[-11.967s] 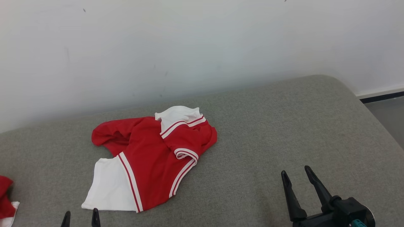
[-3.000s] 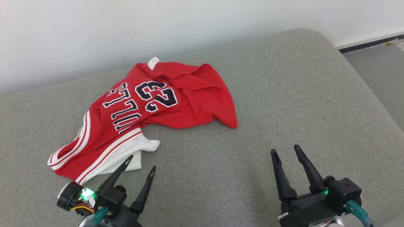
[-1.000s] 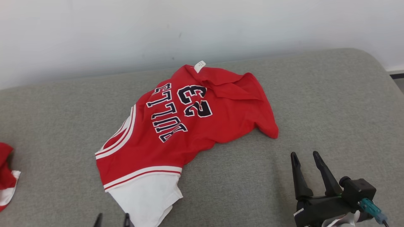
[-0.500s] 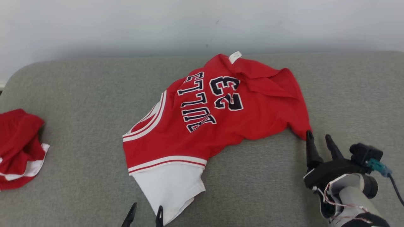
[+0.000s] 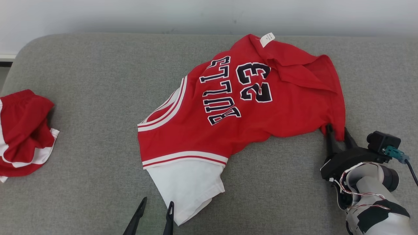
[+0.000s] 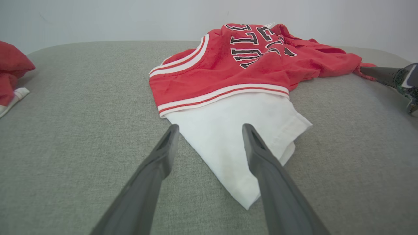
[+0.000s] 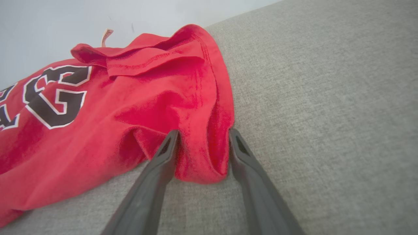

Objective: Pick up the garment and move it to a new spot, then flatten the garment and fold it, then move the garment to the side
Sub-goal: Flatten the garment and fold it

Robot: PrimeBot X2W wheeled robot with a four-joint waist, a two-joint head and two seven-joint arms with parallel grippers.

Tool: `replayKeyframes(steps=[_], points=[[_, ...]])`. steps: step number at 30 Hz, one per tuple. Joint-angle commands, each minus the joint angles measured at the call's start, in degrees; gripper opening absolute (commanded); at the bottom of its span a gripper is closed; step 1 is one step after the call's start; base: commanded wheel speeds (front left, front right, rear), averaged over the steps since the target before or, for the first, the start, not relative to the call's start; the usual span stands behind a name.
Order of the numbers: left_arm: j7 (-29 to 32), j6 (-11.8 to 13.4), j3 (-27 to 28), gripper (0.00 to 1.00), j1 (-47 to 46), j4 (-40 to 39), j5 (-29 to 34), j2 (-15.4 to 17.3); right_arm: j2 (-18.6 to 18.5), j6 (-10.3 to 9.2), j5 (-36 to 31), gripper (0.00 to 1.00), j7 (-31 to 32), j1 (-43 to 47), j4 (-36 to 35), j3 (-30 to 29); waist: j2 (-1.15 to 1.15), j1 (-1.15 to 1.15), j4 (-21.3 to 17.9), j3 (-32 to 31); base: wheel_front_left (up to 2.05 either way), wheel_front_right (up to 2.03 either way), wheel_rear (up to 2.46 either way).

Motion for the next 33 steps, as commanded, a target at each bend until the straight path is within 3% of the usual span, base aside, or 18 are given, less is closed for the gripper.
replayKeyframes(steps=[1,15,20,25,27,33], points=[[-0.3,0.0,0.3,1.00,-0.4,0.3,0.6,0.0,0.4,0.03,0.1,0.00,0.4,1.0,1.3,0.9,0.00,-0.01,-0.1,0.4,0.00,0.00,0.00],[-0.3,-1.3,2.4,1.00,2.0,0.9,2.8,0.6,-6.4,-0.01,-3.6,0.00,0.2,9.4,-10.9,-2.9,0.00,-0.01,-6.3,-1.9,0.00,0.00,0.00],[-0.3,-1.8,2.1,1.00,2.1,1.9,3.3,1.2,-9.0,-0.01,-2.7,0.00,0.2,11.8,-12.3,-4.8,0.00,-0.01,-7.1,-3.2,0.00,0.00,0.00],[-0.3,-1.9,2.4,1.00,2.6,2.8,2.5,1.4,-9.7,-0.01,-1.2,0.00,0.2,13.2,-9.6,-2.1,0.00,-0.01,-7.5,-4.3,0.00,0.00,0.00],[-0.2,-2.0,2.4,1.00,2.8,3.2,1.8,1.2,-9.4,-0.01,-1.2,1.00,0.2,12.9,-8.4,-2.2,0.00,-0.01,-7.7,-4.9,0.00,0.00,0.00],[-0.3,-1.4,4.5,1.00,4.2,2.9,-1.2,-0.5,-8.5,-0.01,-6.5,1.00,0.2,14.7,-13.0,-6.6,0.00,-0.01,-8.6,-7.1,0.00,0.00,0.00]])
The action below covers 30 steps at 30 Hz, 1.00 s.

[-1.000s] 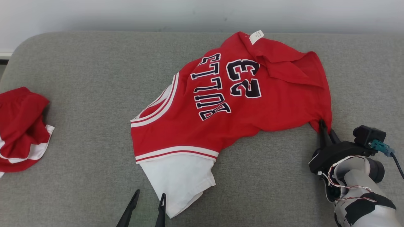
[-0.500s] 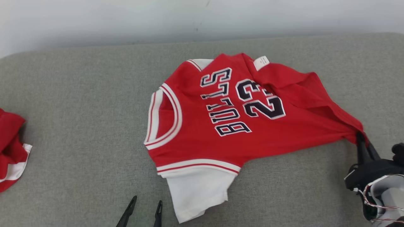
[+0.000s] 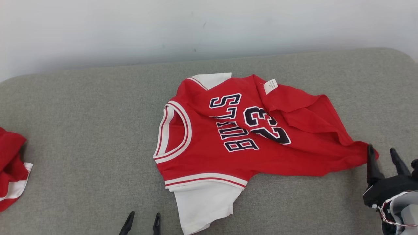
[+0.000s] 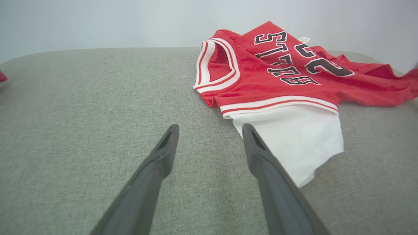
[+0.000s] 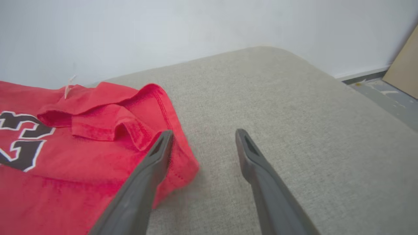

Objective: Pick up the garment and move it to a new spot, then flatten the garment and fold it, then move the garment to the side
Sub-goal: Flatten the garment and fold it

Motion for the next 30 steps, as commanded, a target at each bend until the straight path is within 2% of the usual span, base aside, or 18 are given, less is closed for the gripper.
replayKeyframes(steps=[1,5,9,13,18,21,30], points=[[-0.3,0.3,0.8,1.00,1.2,-0.3,-1.1,-0.3,0.5,-0.05,-1.8,1.00,-0.1,1.5,-2.1,-0.9,0.00,0.01,-0.7,-1.2,0.00,0.00,0.00],[-0.3,0.6,3.1,1.00,3.0,-1.1,-2.7,-1.5,2.5,-0.05,-7.6,1.00,-0.1,5.4,-12.3,-2.6,0.00,0.01,-1.8,-3.2,0.00,0.00,0.00],[-0.3,0.1,4.7,1.00,4.5,-1.2,-3.1,-2.3,4.9,-0.05,-12.1,1.00,-0.1,10.9,-20.7,-1.2,0.00,0.01,-2.9,-4.8,0.00,0.00,0.00],[-0.3,-0.8,5.3,1.00,5.9,-1.1,-2.8,-2.8,6.3,-0.05,-16.0,1.00,-0.1,16.1,-24.8,-1.0,0.00,0.01,-3.6,-6.4,0.00,0.00,0.00],[-0.3,-2.2,6.0,1.00,7.4,-1.3,-2.3,-3.3,8.1,-0.05,-19.5,1.00,-0.1,21.6,-25.9,-5.5,0.00,0.01,-4.3,-8.1,0.00,0.00,0.00],[-0.3,-2.5,6.9,1.00,8.1,-1.8,-1.9,-3.8,8.9,-0.04,-18.5,1.00,-0.1,23.9,-29.2,-4.5,0.00,0.01,-5.0,-8.5,0.00,0.00,0.00],[-0.3,-4.4,9.3,1.00,9.3,-1.6,-1.3,-6.5,6.8,-0.05,-14.7,1.00,-0.1,26.9,-36.9,2.6,0.00,0.01,-5.8,-9.9,0.00,0.00,0.00]])
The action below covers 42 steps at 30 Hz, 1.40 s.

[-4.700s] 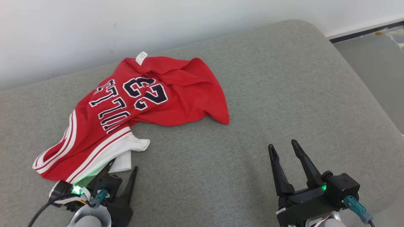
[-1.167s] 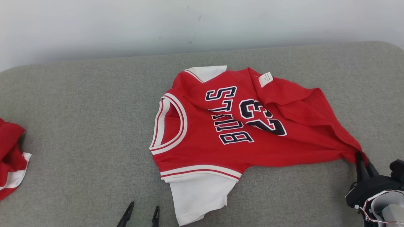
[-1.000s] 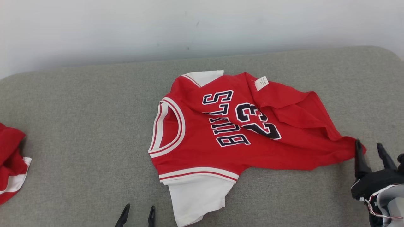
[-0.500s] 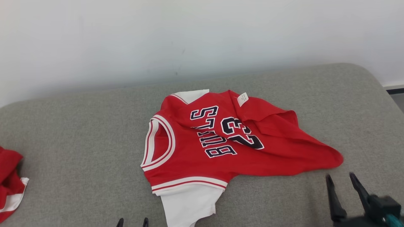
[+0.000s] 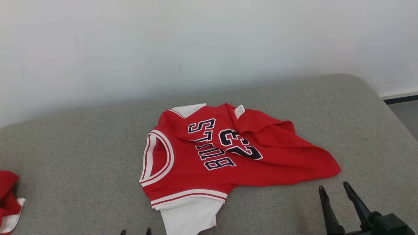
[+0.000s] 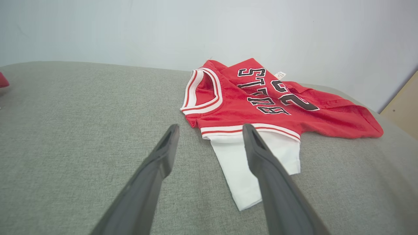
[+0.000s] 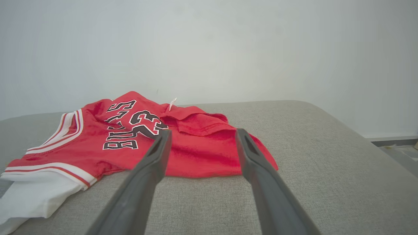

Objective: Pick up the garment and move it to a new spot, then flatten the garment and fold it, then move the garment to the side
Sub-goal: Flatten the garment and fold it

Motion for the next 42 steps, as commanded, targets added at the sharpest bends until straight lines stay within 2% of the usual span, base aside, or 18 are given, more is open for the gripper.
replayKeyframes(steps=[1,16,19,24,26,30,34,35,36,37,38,42], points=[[-0.3,-0.4,0.6,1.00,1.2,0.1,0.6,-0.5,-0.3,-0.03,0.6,1.00,-0.1,1.2,-1.3,0.4,0.00,0.00,-0.1,-0.4,0.00,0.00,0.00],[-0.3,-2.5,2.3,1.00,3.0,2.6,2.1,-3.2,0.0,-0.03,1.3,1.00,-0.1,2.3,-1.9,0.8,0.00,0.00,0.0,-1.3,0.00,0.00,0.00],[0.1,-3.8,1.4,1.00,1.8,5.0,0.3,-4.0,0.0,-0.03,1.5,1.00,-0.1,2.0,-1.9,0.6,0.00,0.00,0.3,-0.8,0.00,0.00,0.00],[5.0,-5.9,-1.7,1.00,-4.0,12.0,-3.5,-4.8,-0.5,-0.03,1.5,1.00,-0.1,0.4,-0.5,1.6,0.00,0.00,0.0,0.9,0.00,0.00,0.00],[6.4,-6.0,-2.6,1.00,-6.2,14.9,-5.1,-5.2,-0.8,-0.03,2.2,1.00,-0.1,-0.8,1.1,2.2,0.00,0.00,-0.5,1.7,0.00,0.00,0.00],[8.6,-4.4,-3.7,1.00,-10.1,19.5,-6.6,-5.4,-1.9,-0.03,4.1,1.00,-0.1,-4.8,5.3,1.7,0.00,0.00,-1.5,3.5,0.00,0.00,0.00],[11.1,-3.8,-5.3,1.00,-12.9,22.1,-9.7,-5.5,-3.5,-0.03,7.5,1.00,-0.1,-10.9,13.3,-0.3,0.00,0.00,-1.8,6.1,0.00,0.00,0.00],[11.5,-3.7,-6.0,0.93,-13.4,22.5,-10.0,-5.5,-4.2,-0.03,8.0,1.00,-0.1,-12.6,15.0,-0.3,0.00,0.00,-1.7,6.6,0.00,0.00,0.00],[12.0,-3.8,-6.6,0.46,-13.9,22.8,-11.0,-5.6,-4.5,-0.03,9.1,1.00,-0.1,-14.3,17.0,-0.4,0.00,0.00,-1.7,7.1,0.00,0.00,0.00],[12.6,-3.9,-7.4,0.13,-14.4,23.3,-11.6,-5.6,-4.9,-0.03,9.8,1.00,-0.1,-15.7,19.3,0.2,0.00,0.00,-1.6,7.6,0.00,0.00,0.00],[13.0,-3.9,-8.2,0.00,-14.7,23.8,-11.9,-5.7,-5.4,-0.03,10.3,1.00,-0.1,-17.4,20.9,1.1,0.00,0.00,-1.5,8.0,0.00,0.00,0.00],[12.5,-3.8,-9.9,0.00,-15.5,23.4,-12.8,-5.7,-7.3,-0.03,14.1,1.00,-0.1,-22.0,26.9,3.1,0.00,0.00,-0.6,9.2,0.00,0.00,0.00]])
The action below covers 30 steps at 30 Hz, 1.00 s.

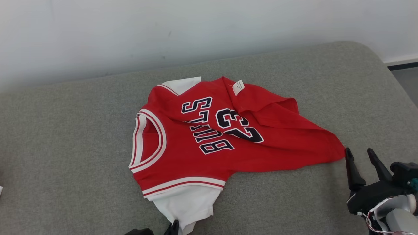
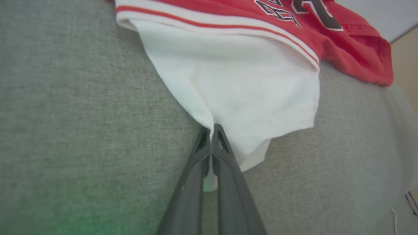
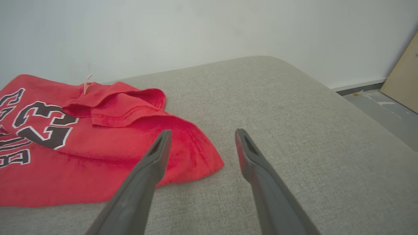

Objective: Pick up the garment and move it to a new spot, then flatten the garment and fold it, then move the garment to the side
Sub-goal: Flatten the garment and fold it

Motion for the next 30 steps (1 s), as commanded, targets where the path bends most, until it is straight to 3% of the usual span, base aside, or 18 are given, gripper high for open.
replayKeyframes(steps=[1,8,20,21,22,23,25,26,30], points=[[0.3,-0.1,-0.8,0.00,1.0,0.6,-0.5,-0.3,-0.4,-0.03,1.3,1.00,-0.1,-0.5,1.8,0.6,0.00,-0.01,0.9,0.8,0.00,0.00,0.00],[-3.1,2.5,0.7,0.00,2.1,-5.9,2.1,2.6,-1.7,-0.04,6.8,1.00,-0.1,-5.1,12.0,4.4,0.00,-0.01,3.5,2.2,0.00,0.00,0.00],[-2.1,6.3,3.3,0.00,4.9,-15.1,3.7,7.5,-1.5,-0.04,11.1,1.00,-0.1,-8.0,17.2,8.8,0.00,-0.01,4.8,3.4,0.00,0.00,0.00],[-2.0,6.6,3.4,0.00,5.0,-15.7,3.8,7.7,-1.4,-0.04,11.5,0.76,-0.1,-8.1,17.5,9.2,0.00,-0.01,4.9,3.4,0.00,0.00,0.00],[-1.9,6.7,3.5,0.00,5.0,-16.1,3.8,7.9,-1.3,-0.04,11.7,0.62,-0.1,-7.9,17.9,9.7,0.00,-0.01,5.0,3.4,0.00,0.00,0.00],[-1.7,6.9,3.6,0.00,5.0,-16.5,3.9,8.1,-1.2,-0.04,12.0,0.40,-0.1,-7.5,18.1,10.1,0.00,-0.01,5.1,3.4,0.00,0.00,0.00],[-1.7,7.2,3.8,0.00,5.2,-17.0,3.7,8.2,-1.1,-0.04,12.4,0.20,0.0,-6.3,18.1,10.7,0.00,-0.01,5.4,3.2,0.00,0.00,0.00],[-1.9,7.2,4.0,0.00,5.4,-17.1,3.6,8.2,-1.1,-0.04,12.4,0.00,0.0,-5.5,17.6,11.1,0.00,-0.01,5.4,3.0,0.00,0.00,0.00],[-3.2,7.8,5.4,0.00,6.4,-17.9,2.4,8.3,-2.1,-0.04,11.7,0.00,0.0,-2.7,14.2,10.2,0.00,-0.01,5.4,1.8,0.00,0.00,0.00]])
